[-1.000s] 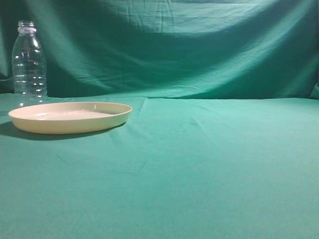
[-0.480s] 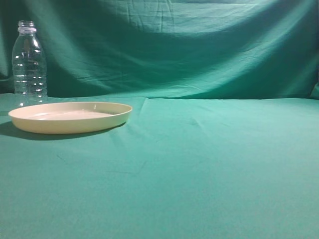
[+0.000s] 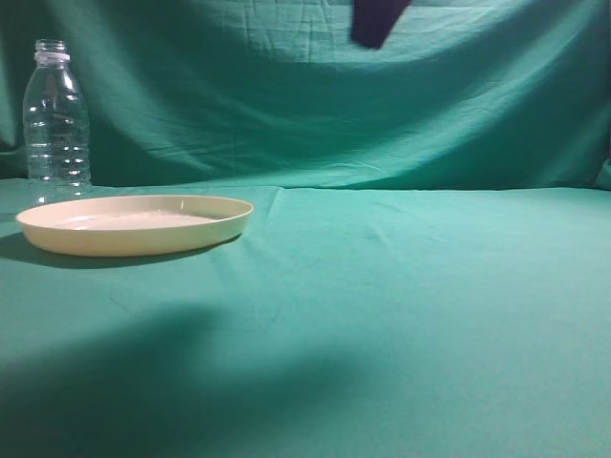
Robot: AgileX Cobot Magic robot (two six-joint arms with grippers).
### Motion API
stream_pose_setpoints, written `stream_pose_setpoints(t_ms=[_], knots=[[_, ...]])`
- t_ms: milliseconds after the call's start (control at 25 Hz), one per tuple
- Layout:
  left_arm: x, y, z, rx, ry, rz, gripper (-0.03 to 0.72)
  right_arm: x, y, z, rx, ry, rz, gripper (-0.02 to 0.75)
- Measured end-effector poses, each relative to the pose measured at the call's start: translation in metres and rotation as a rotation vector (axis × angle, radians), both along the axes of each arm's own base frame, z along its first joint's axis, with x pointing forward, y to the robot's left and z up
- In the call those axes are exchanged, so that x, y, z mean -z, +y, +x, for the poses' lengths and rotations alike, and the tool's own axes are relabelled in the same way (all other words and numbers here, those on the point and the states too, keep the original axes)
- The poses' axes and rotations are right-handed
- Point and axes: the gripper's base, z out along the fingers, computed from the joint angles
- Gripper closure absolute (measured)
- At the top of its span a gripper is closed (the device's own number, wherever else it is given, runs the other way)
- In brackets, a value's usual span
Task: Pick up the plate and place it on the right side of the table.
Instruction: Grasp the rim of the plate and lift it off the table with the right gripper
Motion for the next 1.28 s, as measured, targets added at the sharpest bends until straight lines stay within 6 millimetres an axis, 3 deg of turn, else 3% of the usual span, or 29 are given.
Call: stream_pose_setpoints(t_ms=[160, 280, 320, 440, 640, 800, 840, 1120, 1160, 1200, 1280], knots=[[0.0, 0.0, 0.0, 0.0, 0.0, 0.0, 0.688, 0.014, 0.046, 0.031, -0.072, 0.031, -0.096, 0.738], [0.0, 0.0, 0.0, 0.0, 0.0, 0.0, 0.688, 0.028, 0.071, 0.055, -0.086, 0.033, -0.108, 0.738], [0.0, 0.0, 0.0, 0.0, 0.0, 0.0, 0.688, 0.028, 0.071, 0.055, -0.086, 0.033, -0.108, 0.738], [0.0, 0.0, 0.0, 0.0, 0.0, 0.0, 0.688, 0.054, 0.093, 0.083, -0.085, 0.046, -0.117, 0.559], [0.0, 0.0, 0.0, 0.0, 0.0, 0.0, 0.688, 0.085, 0.113, 0.103, -0.091, 0.064, -0.129, 0.314], [0.0, 0.0, 0.0, 0.0, 0.0, 0.0, 0.688, 0.106, 0.124, 0.114, -0.096, 0.07, -0.134, 0.314], [0.0, 0.0, 0.0, 0.0, 0.0, 0.0, 0.688, 0.11, 0.126, 0.116, -0.096, 0.069, -0.134, 0.272], [0.0, 0.0, 0.0, 0.0, 0.0, 0.0, 0.688, 0.128, 0.132, 0.123, -0.097, 0.057, -0.129, 0.288], [0.0, 0.0, 0.0, 0.0, 0.0, 0.0, 0.688, 0.132, 0.132, 0.124, -0.097, 0.063, -0.134, 0.35], [0.0, 0.0, 0.0, 0.0, 0.0, 0.0, 0.688, 0.134, 0.132, 0.124, -0.097, 0.065, -0.137, 0.347], [0.0, 0.0, 0.0, 0.0, 0.0, 0.0, 0.688, 0.135, 0.132, 0.125, -0.098, 0.059, -0.136, 0.438]])
